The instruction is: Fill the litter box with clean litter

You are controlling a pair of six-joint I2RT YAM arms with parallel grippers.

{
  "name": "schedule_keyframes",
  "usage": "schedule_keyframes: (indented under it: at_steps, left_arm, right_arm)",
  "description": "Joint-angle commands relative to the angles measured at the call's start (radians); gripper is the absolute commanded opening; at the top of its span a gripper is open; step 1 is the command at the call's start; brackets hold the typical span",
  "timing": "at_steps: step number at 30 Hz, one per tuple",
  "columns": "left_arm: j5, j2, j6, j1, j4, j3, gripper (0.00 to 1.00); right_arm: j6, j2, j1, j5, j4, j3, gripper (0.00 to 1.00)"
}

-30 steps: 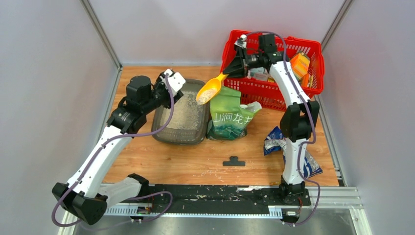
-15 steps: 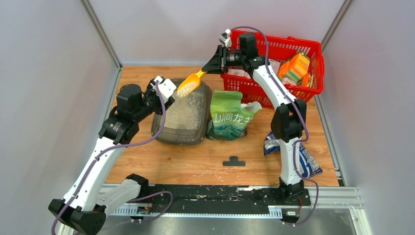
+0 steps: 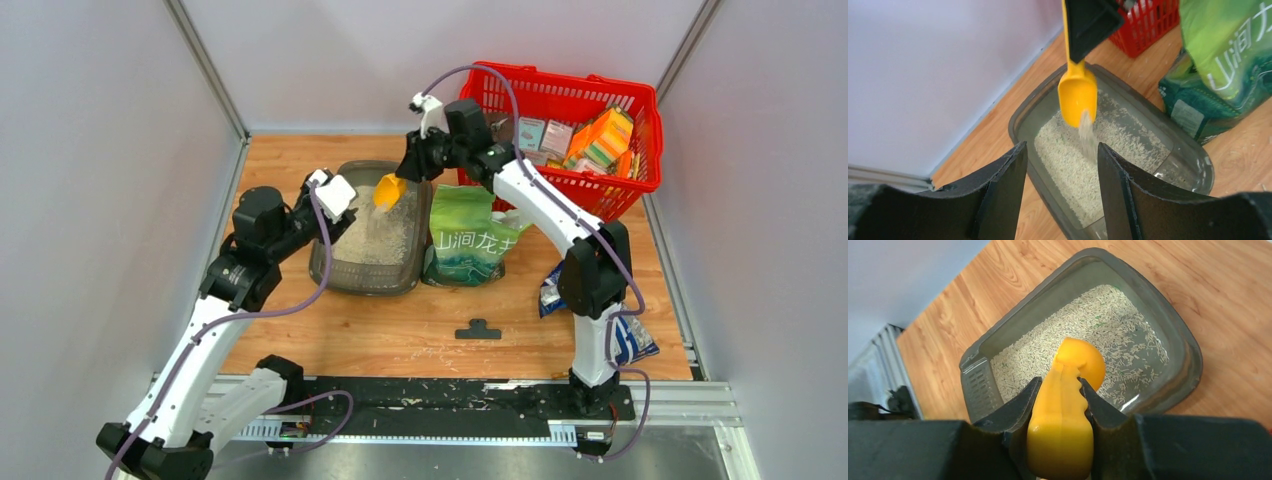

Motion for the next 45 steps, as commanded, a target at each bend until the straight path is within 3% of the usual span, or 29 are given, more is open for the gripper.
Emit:
schedule_keyframes:
  at_steps: [1, 5, 8, 11, 12, 15, 20, 26, 29, 39, 45]
  left_arm:
    - [0.124, -0.02, -0.036, 0.003, 0.042, -0.006, 0.62]
    - [0.264, 0.009, -0.013, 0.003, 0.048, 0.004, 0.62]
    - [0.256, 0.046, -0.045, 0.003, 0.088, 0.033, 0.62]
    - [0.248, 0.087, -0.061, 0.003, 0.105, 0.075, 0.62]
    - [0.276, 0.098, -0.052, 0.003, 0.112, 0.084, 0.63]
    - [0.336, 0.136, -0.062, 0.003, 0.134, 0.124, 0.64]
    - [0.351, 0.215, -0.096, -0.008, 0.194, 0.182, 0.64]
    - [0.37, 0.288, -0.03, -0.078, 0.254, 0.215, 0.59]
    - [0.37, 0.331, 0.039, -0.129, 0.249, 0.234, 0.55]
    - [0.285, 0.435, 0.094, -0.223, 0.231, 0.279, 0.0]
    - [0.302, 0.471, 0.087, -0.23, 0.231, 0.294, 0.0]
  right_arm:
    - [-0.188, -0.11, 0.061, 0.18, 0.096, -0.035, 0.0]
    - [-0.173, -0.189, 0.05, 0.17, 0.09, -0.022, 0.0]
    - [-0.11, -0.26, 0.024, 0.074, 0.041, 0.007, 0.0]
    - [-0.055, -0.321, -0.026, -0.116, 0.0, 0.004, 0.0]
    - [-0.049, -0.333, -0.052, -0.243, -0.014, -0.01, 0.0]
    - [-0.091, -0.375, -0.086, -0.433, -0.084, -0.039, 0.0]
    - [-0.104, -0.456, -0.128, -0.459, -0.108, -0.119, 0.0]
    - [-0.053, -0.488, -0.135, -0.428, -0.097, -0.143, 0.0]
    - [-0.018, -0.499, -0.14, -0.423, -0.074, -0.157, 0.0]
    - [0.071, -0.561, -0.201, -0.439, -0.062, -0.24, 0.0]
    - [0.079, -0.584, -0.204, -0.436, -0.056, -0.282, 0.0]
